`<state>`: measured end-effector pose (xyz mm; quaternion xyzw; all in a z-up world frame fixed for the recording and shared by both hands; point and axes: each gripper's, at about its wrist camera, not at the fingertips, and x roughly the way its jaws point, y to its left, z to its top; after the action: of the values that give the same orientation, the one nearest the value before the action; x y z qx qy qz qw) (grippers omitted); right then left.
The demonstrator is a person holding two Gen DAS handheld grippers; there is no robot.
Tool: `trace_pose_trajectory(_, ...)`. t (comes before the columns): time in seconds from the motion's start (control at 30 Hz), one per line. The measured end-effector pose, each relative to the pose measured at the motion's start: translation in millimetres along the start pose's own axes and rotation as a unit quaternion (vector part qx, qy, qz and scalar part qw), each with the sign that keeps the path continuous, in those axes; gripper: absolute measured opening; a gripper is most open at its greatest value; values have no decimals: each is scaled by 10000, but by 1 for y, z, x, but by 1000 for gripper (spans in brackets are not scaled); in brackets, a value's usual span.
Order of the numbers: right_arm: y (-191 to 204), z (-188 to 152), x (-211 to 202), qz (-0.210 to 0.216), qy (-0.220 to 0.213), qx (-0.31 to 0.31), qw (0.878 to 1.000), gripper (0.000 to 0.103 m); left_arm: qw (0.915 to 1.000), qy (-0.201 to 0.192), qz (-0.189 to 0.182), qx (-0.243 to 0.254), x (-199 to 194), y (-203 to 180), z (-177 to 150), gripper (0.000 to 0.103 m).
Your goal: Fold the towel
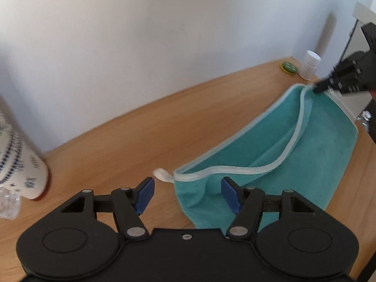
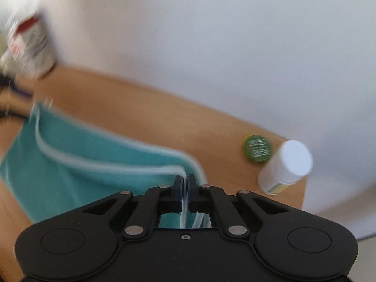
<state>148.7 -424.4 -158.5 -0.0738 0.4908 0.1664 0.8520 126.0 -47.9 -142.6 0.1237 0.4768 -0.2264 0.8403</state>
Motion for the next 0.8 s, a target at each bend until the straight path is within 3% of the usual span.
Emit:
trace_pose_trajectory(0.13,-6,-1,9,-86,105,176,9998,3,9998,-8,-56,-178,9,-2,2,60)
trace_pose_trajectory(0.2,-9,-3,12,-49,144,226,9996,5,9998,-54,5,-167,15,-3,3,19)
trace_pose_trajectory(0.27,-10,-3,12,62,134,209,9997,10,9995,-11,7,-318,19,2,4,18)
trace_pose_trajectory(0.37,-9,-3,7,235,83,-141,9996,47,9989,3,-19,-479,22,5,3,18)
trace_pose_trajectory(0.4,-9,-2,6,307,79,-252,9992,48,9986,4,-51,-532,22,7,3,18)
trace_pose_trajectory(0.53,-10,3,11,420,262,-644,9967,48,9969,-23,-290,-729,21,11,4,19)
trace_pose_trajectory(0.63,-10,6,24,677,563,-827,9927,48,9938,67,-559,-961,21,18,4,33)
trace_pose_trajectory(0.67,-10,5,27,729,619,-899,9914,47,9932,116,-626,-974,23,19,4,33)
trace_pose_trajectory(0.73,-11,4,32,886,611,-928,9899,28,9933,183,-708,-891,25,19,3,26)
trace_pose_trajectory(0.77,-12,7,33,942,610,-912,9895,12,9940,236,-658,-845,27,18,4,17)
trace_pose_trajectory(0.8,-13,11,31,1054,614,-847,9889,11,9940,293,-659,-828,30,17,4,13)
